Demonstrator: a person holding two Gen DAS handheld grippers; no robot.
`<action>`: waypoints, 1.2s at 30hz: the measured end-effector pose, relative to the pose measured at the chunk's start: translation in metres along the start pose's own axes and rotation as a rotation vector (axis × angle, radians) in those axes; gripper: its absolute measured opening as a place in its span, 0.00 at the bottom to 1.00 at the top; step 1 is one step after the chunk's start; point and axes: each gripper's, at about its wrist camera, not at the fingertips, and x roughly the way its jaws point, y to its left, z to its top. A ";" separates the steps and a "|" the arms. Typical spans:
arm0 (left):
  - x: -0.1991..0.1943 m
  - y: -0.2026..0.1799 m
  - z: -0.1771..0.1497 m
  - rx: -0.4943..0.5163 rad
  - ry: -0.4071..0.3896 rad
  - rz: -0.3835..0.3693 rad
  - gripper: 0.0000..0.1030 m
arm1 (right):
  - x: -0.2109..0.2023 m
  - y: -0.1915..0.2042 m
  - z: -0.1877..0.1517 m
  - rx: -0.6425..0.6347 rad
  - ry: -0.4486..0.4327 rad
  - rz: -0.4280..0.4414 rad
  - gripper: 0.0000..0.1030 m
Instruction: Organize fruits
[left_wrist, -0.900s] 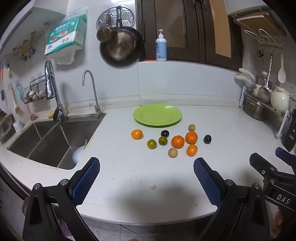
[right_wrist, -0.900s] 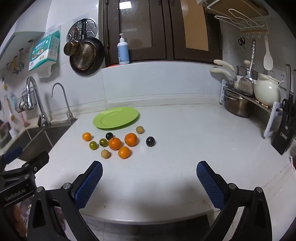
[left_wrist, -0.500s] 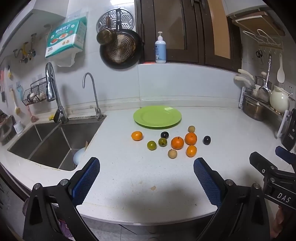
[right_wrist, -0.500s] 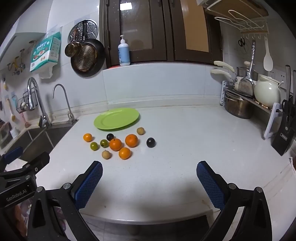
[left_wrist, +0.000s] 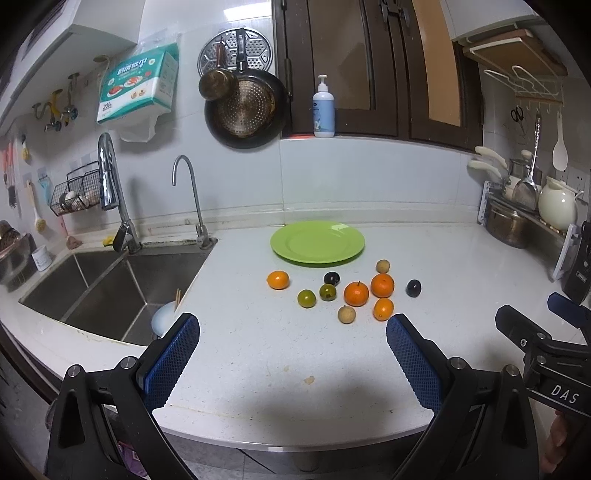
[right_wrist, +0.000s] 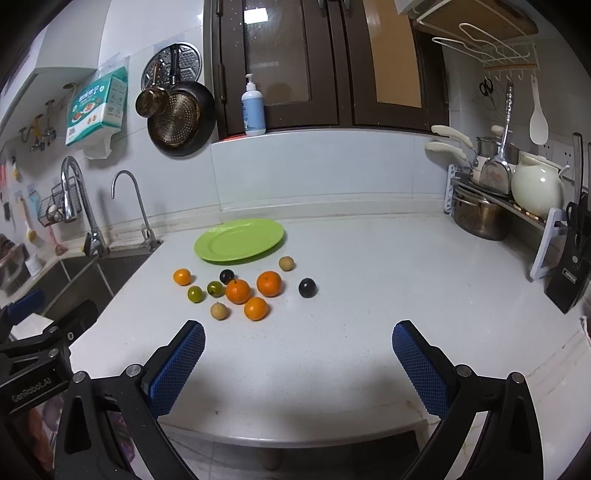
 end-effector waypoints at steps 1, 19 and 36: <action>0.000 0.000 0.000 -0.001 0.000 -0.001 1.00 | -0.001 0.000 0.001 -0.002 -0.001 0.000 0.99; -0.011 0.000 0.004 -0.003 -0.015 0.001 1.00 | -0.011 0.002 0.004 -0.012 -0.030 0.017 0.99; -0.014 0.002 0.006 -0.002 -0.018 -0.020 1.00 | -0.014 0.002 0.006 -0.012 -0.045 0.028 0.99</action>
